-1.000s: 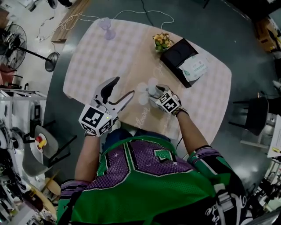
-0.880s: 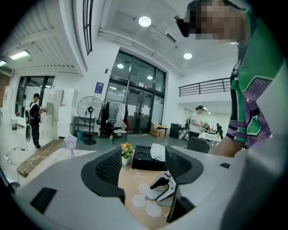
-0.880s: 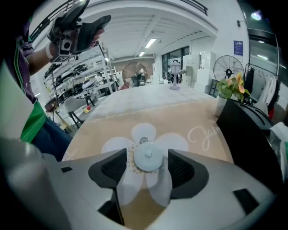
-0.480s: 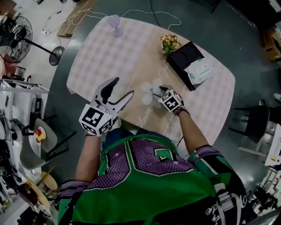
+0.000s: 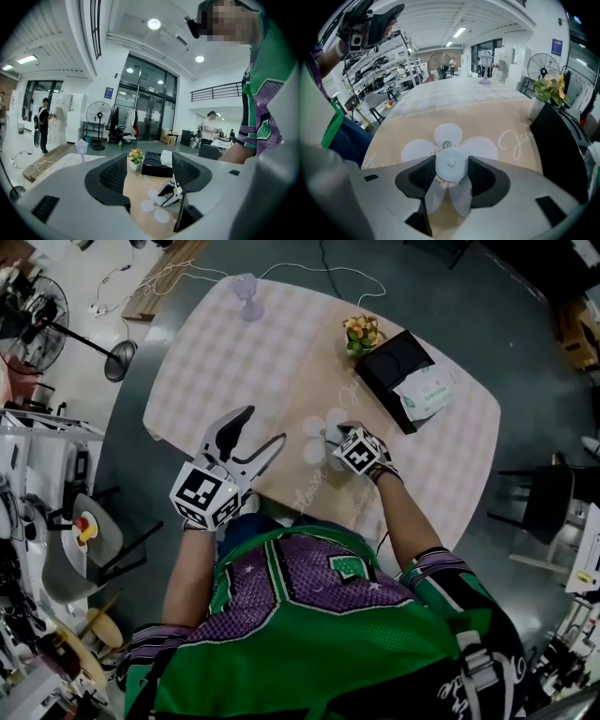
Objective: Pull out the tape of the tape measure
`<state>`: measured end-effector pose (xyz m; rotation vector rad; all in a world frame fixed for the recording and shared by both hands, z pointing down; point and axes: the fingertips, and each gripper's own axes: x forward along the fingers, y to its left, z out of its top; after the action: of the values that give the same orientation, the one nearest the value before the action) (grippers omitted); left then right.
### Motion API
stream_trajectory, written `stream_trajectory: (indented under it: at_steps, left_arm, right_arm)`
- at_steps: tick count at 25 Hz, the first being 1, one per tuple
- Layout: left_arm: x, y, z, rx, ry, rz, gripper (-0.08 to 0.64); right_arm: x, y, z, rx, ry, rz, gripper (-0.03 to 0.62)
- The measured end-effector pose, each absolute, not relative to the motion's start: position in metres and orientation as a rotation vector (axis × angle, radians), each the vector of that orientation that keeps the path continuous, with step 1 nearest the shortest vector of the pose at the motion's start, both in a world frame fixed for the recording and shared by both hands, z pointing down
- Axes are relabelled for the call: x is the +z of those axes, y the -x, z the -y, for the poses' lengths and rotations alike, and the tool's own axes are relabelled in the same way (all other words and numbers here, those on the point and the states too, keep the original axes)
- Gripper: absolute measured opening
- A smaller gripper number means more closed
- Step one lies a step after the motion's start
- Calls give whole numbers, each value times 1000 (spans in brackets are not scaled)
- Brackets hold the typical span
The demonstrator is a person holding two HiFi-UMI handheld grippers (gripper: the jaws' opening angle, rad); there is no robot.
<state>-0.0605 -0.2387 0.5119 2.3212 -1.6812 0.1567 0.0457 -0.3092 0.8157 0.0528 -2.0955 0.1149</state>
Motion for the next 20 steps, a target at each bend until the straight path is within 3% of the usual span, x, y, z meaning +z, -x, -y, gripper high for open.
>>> stream_trajectory:
  at_steps: [20]
  left_arm:
    - [497,103,212,175,-2368,1678,294]
  right_arm:
    - [799,-51,316,177,-267,2110,219]
